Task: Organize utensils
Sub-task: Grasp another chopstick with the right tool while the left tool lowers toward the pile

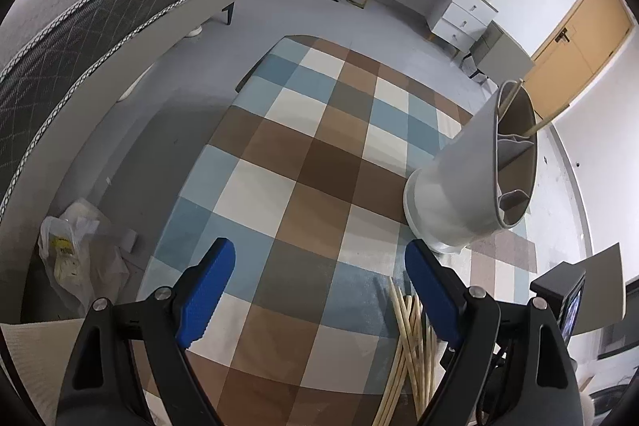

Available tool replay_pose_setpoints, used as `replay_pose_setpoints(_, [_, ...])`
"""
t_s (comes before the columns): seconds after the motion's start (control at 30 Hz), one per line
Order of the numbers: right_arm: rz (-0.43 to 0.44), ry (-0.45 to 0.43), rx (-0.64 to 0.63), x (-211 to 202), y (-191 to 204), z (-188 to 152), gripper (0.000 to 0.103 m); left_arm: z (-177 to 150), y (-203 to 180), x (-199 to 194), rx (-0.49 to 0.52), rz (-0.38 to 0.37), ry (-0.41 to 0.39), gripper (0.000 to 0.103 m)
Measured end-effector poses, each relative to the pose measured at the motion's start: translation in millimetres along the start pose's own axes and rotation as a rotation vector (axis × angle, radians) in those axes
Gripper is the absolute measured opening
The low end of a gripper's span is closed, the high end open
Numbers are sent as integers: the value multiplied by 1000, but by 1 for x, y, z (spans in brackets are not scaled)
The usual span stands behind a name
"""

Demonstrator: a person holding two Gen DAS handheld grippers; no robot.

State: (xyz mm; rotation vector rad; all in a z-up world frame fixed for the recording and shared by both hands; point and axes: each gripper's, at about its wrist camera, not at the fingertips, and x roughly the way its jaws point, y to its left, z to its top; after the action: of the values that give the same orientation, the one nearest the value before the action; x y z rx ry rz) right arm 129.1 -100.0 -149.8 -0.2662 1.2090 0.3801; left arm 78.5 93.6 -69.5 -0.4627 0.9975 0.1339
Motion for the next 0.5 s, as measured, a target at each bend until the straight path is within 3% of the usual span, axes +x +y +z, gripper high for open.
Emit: replay_pose_setpoints(0.5, [-23,8,-60,10,16,19,22,5,14,5,-79,-18,45,84])
